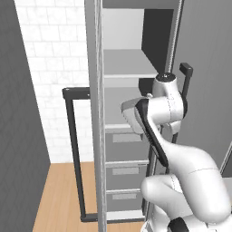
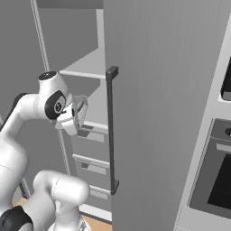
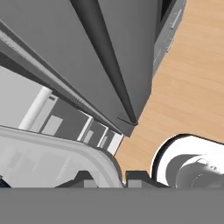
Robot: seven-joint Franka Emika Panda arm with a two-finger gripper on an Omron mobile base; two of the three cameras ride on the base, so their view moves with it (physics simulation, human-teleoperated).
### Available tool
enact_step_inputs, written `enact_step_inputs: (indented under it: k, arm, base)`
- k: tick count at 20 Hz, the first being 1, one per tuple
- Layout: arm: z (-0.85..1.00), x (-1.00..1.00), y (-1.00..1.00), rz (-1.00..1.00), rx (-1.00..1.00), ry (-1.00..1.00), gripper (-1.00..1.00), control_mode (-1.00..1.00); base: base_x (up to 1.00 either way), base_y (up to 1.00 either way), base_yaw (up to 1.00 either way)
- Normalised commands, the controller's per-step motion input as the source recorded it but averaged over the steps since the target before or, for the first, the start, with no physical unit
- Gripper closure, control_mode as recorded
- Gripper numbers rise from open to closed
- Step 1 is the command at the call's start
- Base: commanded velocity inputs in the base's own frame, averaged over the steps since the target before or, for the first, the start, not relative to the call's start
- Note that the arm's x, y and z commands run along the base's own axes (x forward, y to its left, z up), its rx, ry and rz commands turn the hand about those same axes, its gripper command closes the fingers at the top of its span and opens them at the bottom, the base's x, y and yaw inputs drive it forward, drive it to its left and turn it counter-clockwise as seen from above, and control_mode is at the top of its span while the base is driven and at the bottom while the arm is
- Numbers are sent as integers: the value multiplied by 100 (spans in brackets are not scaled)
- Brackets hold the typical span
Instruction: Take the meat container that has the fish and place it on the second highest rack of the freezer. Then take the vegetable container that has the corn and eggplant and place it on the highest rack of the freezer.
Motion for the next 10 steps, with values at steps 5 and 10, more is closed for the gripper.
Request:
enact_step_inputs:
  k: [5,10]
  arm:
    - [-59,12,0,0,0,1,100,-100]
    - [-69,34,0,0,0,-3,100,-100]
  base:
    - [0,0,0]
    - [0,0,0]
